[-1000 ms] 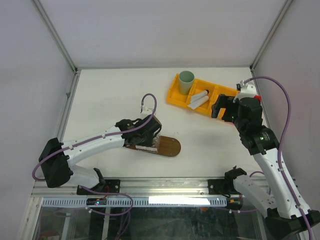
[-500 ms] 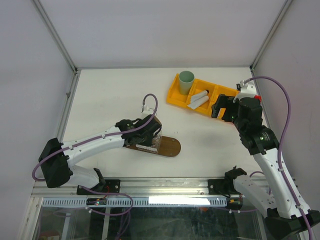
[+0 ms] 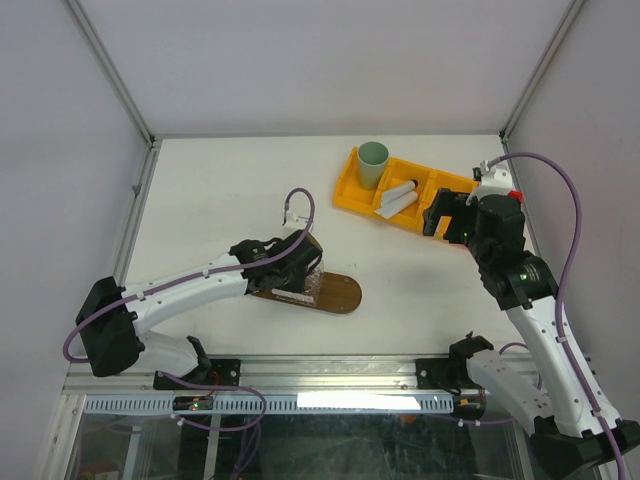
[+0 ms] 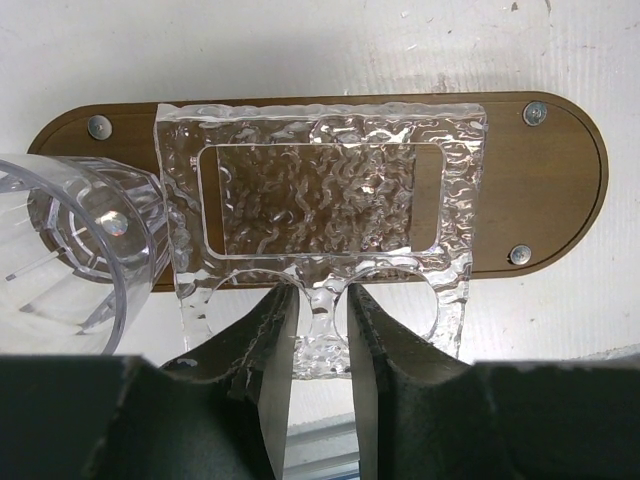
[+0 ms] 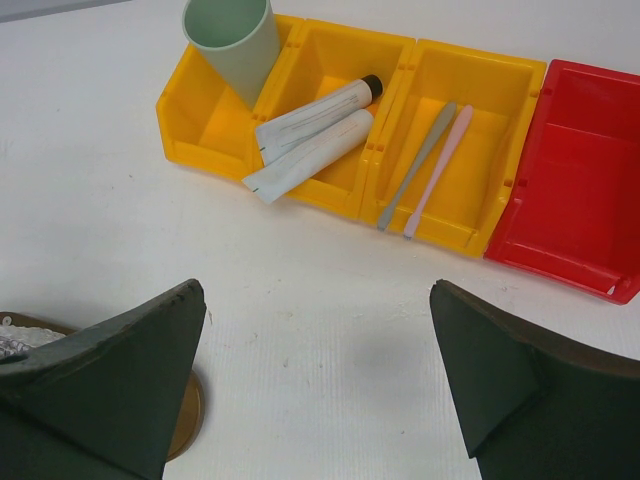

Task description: Prepare toiletry sets of a toothbrush and toothpaste on the tray

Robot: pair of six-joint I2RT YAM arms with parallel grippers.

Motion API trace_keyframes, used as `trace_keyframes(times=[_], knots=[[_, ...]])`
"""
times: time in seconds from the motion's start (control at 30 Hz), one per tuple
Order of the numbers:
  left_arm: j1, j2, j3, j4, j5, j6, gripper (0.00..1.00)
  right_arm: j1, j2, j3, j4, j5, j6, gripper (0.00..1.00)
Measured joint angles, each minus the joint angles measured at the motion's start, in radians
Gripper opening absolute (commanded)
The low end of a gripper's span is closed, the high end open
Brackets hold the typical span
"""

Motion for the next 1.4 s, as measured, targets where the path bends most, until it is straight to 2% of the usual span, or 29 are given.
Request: trace_keyframes(times=[0.17, 0.43, 0.8, 0.93, 1.03, 1.1, 1.13, 1.17, 1.4], knots=[[0.000, 0.000, 0.000, -0.008, 0.000, -0.013, 0.38, 0.000, 0.000, 0.000, 0.000, 0.000, 0.000, 0.99], [0.000, -0.001, 0.001, -0.011, 0.000, -0.023, 0.40, 0.000, 0.000, 0.000, 0.000, 0.000, 0.000, 0.99], [0.000, -0.046, 0.033, -0.029, 0.001, -0.027, 0.49, 0.000, 0.000, 0.000, 0.000, 0.000, 0.000, 0.99], [0.000, -0.071, 0.066, -0.037, 0.010, -0.020, 0.61, 0.000, 0.000, 0.000, 0.000, 0.000, 0.000, 0.99], [0.000, -0.078, 0.143, -0.073, 0.009, 0.008, 0.70, 0.000, 0.004, 0.000, 0.003, -0.002, 0.000, 0.99], [0.000, -0.080, 0.214, -0.093, 0.008, 0.037, 0.80, 0.000, 0.013, 0.000, 0.004, -0.004, 0.000, 0.99], [0.000, -0.080, 0.255, -0.101, 0.008, 0.057, 0.86, 0.000, 0.019, 0.000, 0.004, -0.005, 0.000, 0.99], [0.000, -0.080, 0.300, -0.107, 0.008, 0.075, 0.97, 0.000, 0.025, 0.000, 0.004, -0.005, 0.001, 0.99], [0.047, -0.053, 0.644, -0.028, 0.010, 0.300, 0.99, 0.000, 0.081, -0.016, 0.009, -0.011, 0.024, 0.99]])
